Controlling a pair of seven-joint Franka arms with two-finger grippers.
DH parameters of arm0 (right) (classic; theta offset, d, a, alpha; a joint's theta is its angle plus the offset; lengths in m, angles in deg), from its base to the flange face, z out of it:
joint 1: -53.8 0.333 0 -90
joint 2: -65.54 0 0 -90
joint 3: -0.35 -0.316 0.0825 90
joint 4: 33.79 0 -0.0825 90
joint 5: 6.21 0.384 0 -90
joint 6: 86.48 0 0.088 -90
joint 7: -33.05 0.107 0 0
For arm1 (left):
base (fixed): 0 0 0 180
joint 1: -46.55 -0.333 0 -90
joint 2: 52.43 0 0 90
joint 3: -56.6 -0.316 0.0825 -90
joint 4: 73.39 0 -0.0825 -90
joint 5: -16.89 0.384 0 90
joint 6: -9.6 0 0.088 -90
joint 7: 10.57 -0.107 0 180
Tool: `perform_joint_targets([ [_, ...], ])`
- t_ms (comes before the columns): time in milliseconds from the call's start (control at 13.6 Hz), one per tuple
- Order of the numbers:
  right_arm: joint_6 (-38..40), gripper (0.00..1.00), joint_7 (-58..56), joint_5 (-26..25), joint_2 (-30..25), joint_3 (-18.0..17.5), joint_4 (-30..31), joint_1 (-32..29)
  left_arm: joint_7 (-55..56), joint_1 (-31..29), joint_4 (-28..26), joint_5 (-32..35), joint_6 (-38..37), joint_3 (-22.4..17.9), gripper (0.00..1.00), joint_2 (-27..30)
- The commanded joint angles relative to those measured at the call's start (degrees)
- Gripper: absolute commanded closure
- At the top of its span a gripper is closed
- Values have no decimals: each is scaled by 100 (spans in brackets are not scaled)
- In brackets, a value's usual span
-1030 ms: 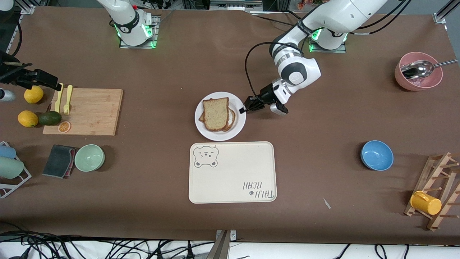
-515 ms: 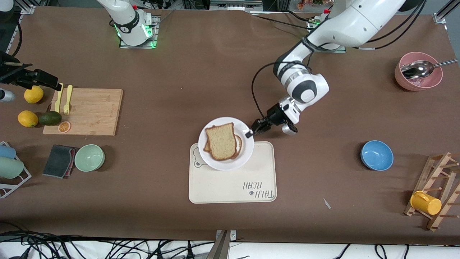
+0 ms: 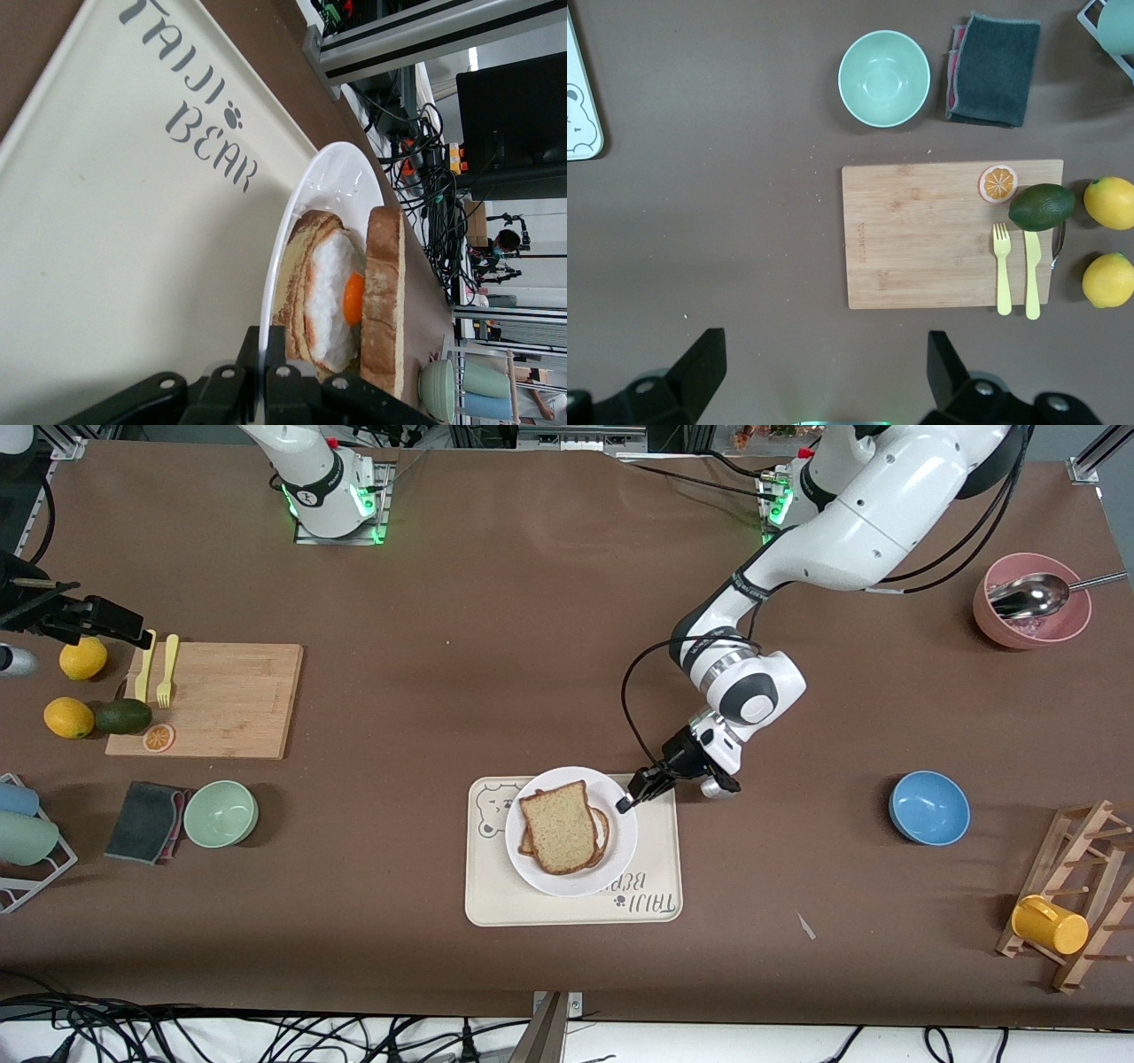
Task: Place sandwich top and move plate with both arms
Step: 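Slide the plate with the left gripper onto the cream tray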
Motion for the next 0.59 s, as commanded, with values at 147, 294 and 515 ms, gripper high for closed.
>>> perform_joint_targets([
  [147, 54, 0, -42, 88, -6, -13, -33, -49, -147, 165, 314, -7, 51, -77, 100, -268],
  [294, 63, 0, -33, 88, -6, -13, -33, -49, -147, 209, 367, 2, 51, -104, 100, -330],
  [515, 54, 0, -33, 88, -6, -22, -33, -40, -139, 209, 384, 11, 51, -192, 83, -339],
])
